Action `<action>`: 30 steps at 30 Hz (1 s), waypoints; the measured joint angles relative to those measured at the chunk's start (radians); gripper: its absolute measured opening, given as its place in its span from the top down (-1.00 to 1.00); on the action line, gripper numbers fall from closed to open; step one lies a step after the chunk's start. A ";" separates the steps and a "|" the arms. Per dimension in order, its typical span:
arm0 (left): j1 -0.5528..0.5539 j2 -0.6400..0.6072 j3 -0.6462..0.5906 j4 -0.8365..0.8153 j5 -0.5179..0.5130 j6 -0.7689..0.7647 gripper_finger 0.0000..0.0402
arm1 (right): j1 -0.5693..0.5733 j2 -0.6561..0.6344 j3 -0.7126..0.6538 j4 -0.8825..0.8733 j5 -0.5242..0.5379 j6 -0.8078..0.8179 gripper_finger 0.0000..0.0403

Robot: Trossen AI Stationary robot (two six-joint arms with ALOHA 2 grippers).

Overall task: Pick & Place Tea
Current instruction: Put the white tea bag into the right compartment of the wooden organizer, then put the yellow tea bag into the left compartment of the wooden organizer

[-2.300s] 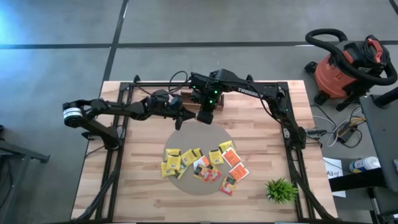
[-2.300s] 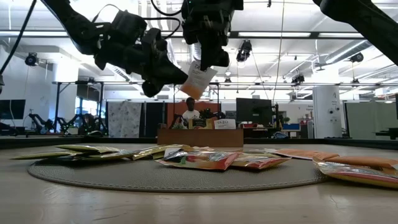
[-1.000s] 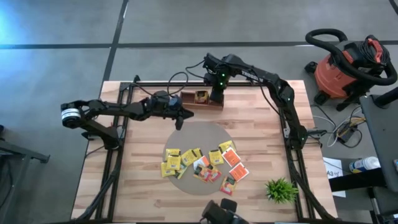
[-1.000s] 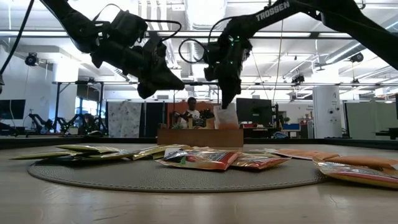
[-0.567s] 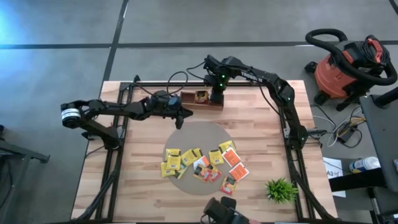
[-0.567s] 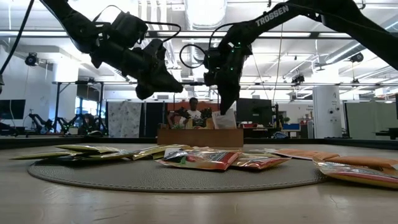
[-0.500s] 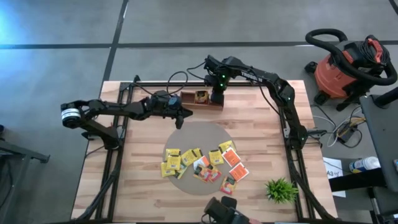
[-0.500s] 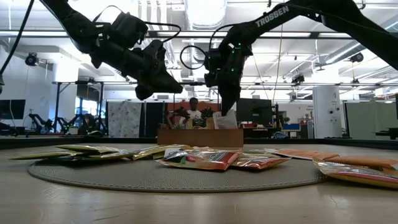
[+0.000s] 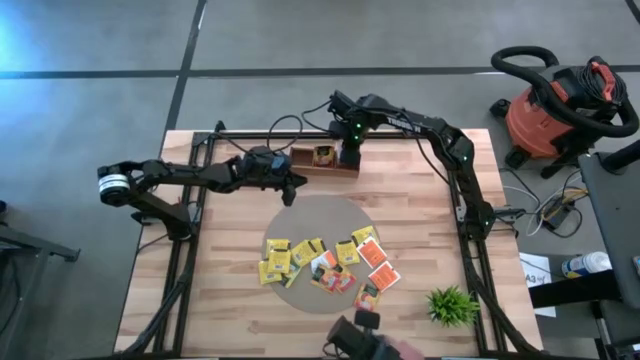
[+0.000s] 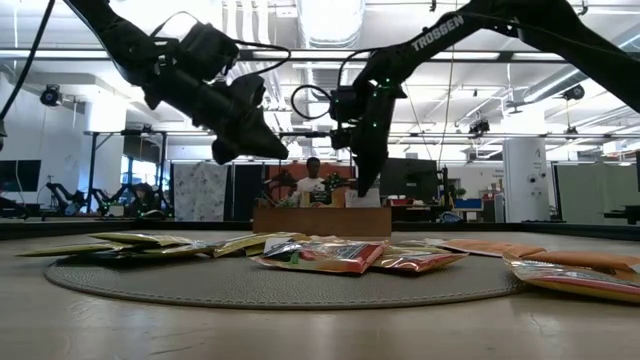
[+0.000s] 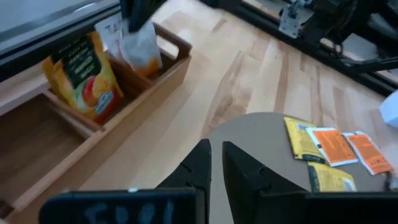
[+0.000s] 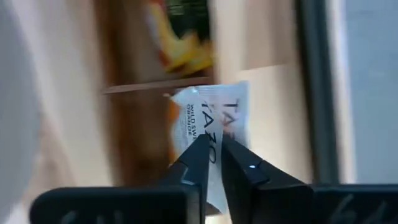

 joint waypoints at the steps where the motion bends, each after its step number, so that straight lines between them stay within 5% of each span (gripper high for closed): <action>1: 0.000 0.000 0.000 -0.008 -0.004 0.000 0.83 | 0.000 0.000 0.008 0.001 0.031 -0.005 0.78; 17: 0.002 -0.017 0.000 -0.071 -0.004 0.016 0.83 | 0.010 -0.017 0.062 -0.106 0.075 0.094 0.32; 25: 0.008 -0.069 0.000 -0.154 -0.004 0.099 0.83 | 0.090 -0.175 0.046 -0.206 0.078 0.287 0.36; 30: 0.011 -0.089 0.000 -0.153 0.004 0.129 0.83 | 0.184 -0.348 -0.091 -0.138 0.083 0.463 0.46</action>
